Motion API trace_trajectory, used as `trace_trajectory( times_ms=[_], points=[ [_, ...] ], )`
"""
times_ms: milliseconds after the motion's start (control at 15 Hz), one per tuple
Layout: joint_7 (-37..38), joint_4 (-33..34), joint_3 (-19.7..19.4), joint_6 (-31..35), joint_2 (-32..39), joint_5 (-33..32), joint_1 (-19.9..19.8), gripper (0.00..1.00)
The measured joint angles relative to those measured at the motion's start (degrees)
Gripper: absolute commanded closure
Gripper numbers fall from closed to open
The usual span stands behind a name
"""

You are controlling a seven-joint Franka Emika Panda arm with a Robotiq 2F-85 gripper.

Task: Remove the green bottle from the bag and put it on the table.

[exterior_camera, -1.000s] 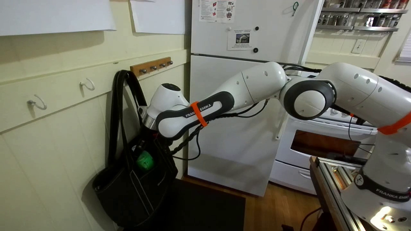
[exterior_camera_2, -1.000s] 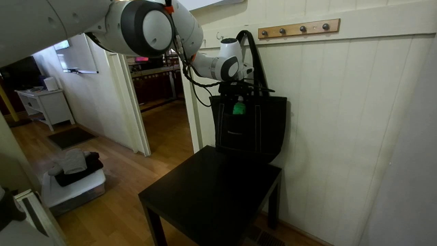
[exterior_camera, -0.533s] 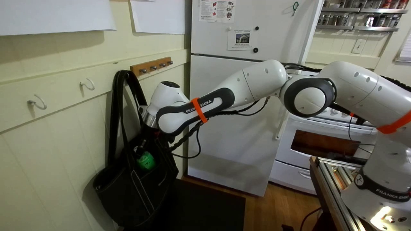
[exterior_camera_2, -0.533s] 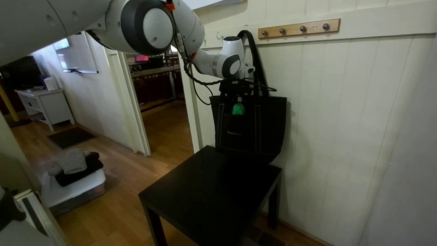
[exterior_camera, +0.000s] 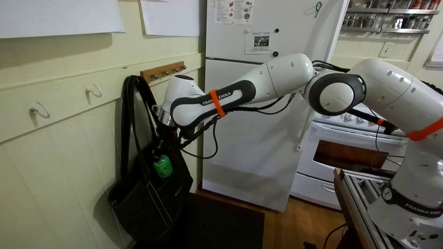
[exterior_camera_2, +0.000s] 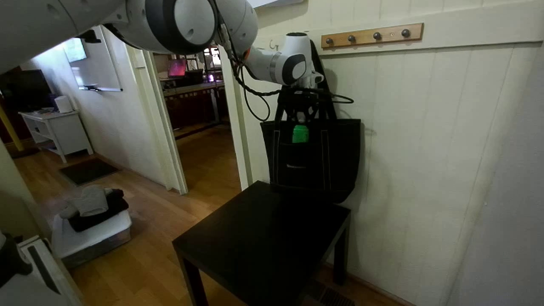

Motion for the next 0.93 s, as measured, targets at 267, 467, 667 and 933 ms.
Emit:
trace_trajectory(
  times_ms=[267,467,667,933],
  points=[
    [0.0,-2.3,0.0,-1.4,-2.9,0.0,-0.2,0.82],
    [0.0,-4.5,0.0,-1.4,-4.9,0.0,-0.2,0.82],
    [0.0,-6.7,-0.1,-1.4,-6.7,0.0,-0.2,0.82],
    [0.0,-9.2,-0.3,-1.5,-8.2,0.0,-0.3,0.82]
  ],
)
